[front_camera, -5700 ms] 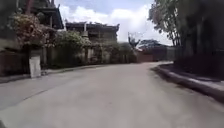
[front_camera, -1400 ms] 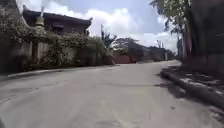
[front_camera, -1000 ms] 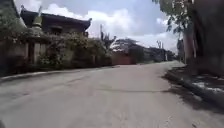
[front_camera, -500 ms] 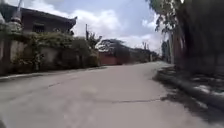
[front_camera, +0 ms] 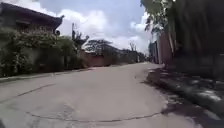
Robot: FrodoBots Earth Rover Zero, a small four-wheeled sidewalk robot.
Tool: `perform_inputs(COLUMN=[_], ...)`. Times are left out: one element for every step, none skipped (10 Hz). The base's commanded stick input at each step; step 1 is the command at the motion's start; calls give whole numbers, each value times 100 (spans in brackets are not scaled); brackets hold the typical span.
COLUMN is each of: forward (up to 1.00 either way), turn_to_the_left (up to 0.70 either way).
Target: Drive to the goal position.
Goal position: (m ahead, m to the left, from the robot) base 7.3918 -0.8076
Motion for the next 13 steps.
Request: perform_inputs(forward=[100, 100, 100, 100, 100, 100, 100, 100, 100, 100, 100, 100, 100], turn_to_the_left=[-3, -3, -10, -29, -40, -40, -40, -40, -36, -7, -2, -1, 0])
